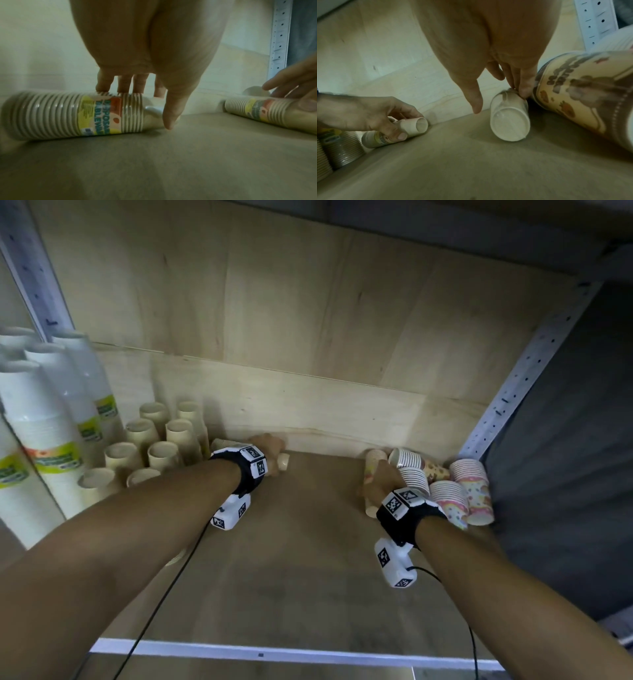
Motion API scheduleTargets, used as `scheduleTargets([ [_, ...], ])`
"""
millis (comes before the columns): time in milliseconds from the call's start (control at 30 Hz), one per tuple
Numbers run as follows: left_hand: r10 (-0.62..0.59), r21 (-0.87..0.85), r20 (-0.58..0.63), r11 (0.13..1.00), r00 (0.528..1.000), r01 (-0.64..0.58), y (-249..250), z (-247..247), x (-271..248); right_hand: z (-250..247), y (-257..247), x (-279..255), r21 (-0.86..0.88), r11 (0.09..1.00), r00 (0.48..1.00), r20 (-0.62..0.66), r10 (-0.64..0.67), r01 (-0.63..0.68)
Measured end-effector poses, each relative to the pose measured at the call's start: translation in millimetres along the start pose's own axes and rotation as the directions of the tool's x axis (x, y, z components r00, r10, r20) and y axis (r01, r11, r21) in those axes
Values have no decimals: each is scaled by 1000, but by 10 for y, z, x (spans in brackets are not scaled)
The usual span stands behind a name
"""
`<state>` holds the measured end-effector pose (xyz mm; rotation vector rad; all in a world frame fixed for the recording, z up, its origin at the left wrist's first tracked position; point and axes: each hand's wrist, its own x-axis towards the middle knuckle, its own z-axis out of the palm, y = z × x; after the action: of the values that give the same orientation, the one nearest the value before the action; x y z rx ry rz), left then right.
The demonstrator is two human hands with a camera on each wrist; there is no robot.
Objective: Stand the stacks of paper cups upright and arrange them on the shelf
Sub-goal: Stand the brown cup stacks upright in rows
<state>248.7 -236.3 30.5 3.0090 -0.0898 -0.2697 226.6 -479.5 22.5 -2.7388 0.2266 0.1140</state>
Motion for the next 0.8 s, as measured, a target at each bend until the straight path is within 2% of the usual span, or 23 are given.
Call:
scheduleTargets([
  [167, -4, 93, -17, 996, 1000, 5, 31, 14, 33, 84, 83, -3, 0, 1000, 999, 41, -23, 24],
  [433, -8, 12, -31, 1000, 999, 9, -19, 68, 56, 115, 151, -29, 52, 999, 996, 90, 6, -10],
  [800, 30, -70, -17, 997, 999, -31, -9, 33, -13, -27, 106, -128, 73, 997, 1000, -15, -20, 21],
])
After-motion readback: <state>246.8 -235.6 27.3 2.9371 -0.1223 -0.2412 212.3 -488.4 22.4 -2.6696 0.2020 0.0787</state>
